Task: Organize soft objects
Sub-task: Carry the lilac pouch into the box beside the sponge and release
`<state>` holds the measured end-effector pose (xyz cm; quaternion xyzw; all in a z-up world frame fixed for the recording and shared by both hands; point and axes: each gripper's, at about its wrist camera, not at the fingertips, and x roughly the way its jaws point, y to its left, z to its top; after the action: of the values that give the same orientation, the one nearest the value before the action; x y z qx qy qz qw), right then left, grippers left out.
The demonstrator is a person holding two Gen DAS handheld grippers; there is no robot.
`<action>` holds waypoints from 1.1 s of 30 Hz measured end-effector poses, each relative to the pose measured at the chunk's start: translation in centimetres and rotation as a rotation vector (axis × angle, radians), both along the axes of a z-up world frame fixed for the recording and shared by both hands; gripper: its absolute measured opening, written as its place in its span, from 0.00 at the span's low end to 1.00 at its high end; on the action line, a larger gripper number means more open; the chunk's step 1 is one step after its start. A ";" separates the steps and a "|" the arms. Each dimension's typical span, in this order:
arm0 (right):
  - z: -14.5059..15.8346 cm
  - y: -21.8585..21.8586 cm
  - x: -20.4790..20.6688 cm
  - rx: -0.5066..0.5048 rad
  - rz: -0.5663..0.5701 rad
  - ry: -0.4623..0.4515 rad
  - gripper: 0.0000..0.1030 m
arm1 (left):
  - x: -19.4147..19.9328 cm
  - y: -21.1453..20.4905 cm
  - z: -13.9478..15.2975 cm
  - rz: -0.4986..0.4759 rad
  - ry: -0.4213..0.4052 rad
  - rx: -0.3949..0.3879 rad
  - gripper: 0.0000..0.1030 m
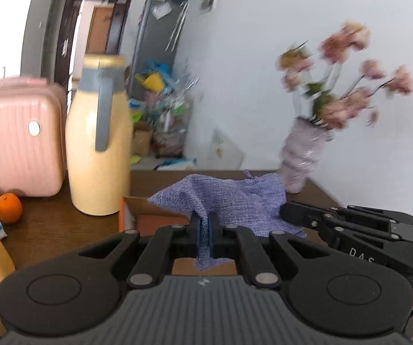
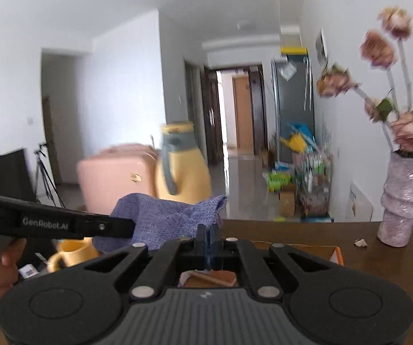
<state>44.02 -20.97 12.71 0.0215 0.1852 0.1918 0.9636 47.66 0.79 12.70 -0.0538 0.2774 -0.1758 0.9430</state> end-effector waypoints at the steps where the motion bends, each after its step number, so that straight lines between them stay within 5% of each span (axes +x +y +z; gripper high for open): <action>1: -0.5 0.2 2.0 0.002 0.001 0.040 0.02 | 1.3 0.0 -1.1 0.000 0.023 0.005 0.06; 6: -6.7 1.0 10.5 0.039 -0.018 0.264 0.02 | 7.0 -0.3 -7.9 0.030 0.166 0.072 0.06; 11: -12.7 3.8 13.8 -0.048 -0.016 0.415 0.02 | 9.8 -0.5 -12.3 0.045 0.229 0.132 0.09; 13: -13.6 4.6 14.2 -0.064 -0.016 0.436 0.02 | 10.1 -0.5 -12.8 0.039 0.234 0.136 0.12; 15: -13.8 4.8 14.4 -0.048 -0.008 0.457 0.07 | 9.8 -0.3 -12.9 0.039 0.225 0.132 0.28; 22: -11.8 3.5 13.7 -0.049 -0.039 0.411 0.12 | 7.4 0.4 -9.4 0.063 0.164 0.141 0.37; 28: -5.6 0.5 9.4 -0.034 -0.066 0.303 0.13 | 1.9 0.5 -2.4 0.094 0.024 0.151 0.46; 33: 0.7 -3.0 3.7 -0.014 -0.097 0.165 0.21 | -4.9 -0.1 2.8 0.108 -0.140 0.171 0.66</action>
<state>47.69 -24.00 13.40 0.0395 0.2641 0.1413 0.9533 42.79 0.69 15.45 0.0242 0.2217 -0.1039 0.9693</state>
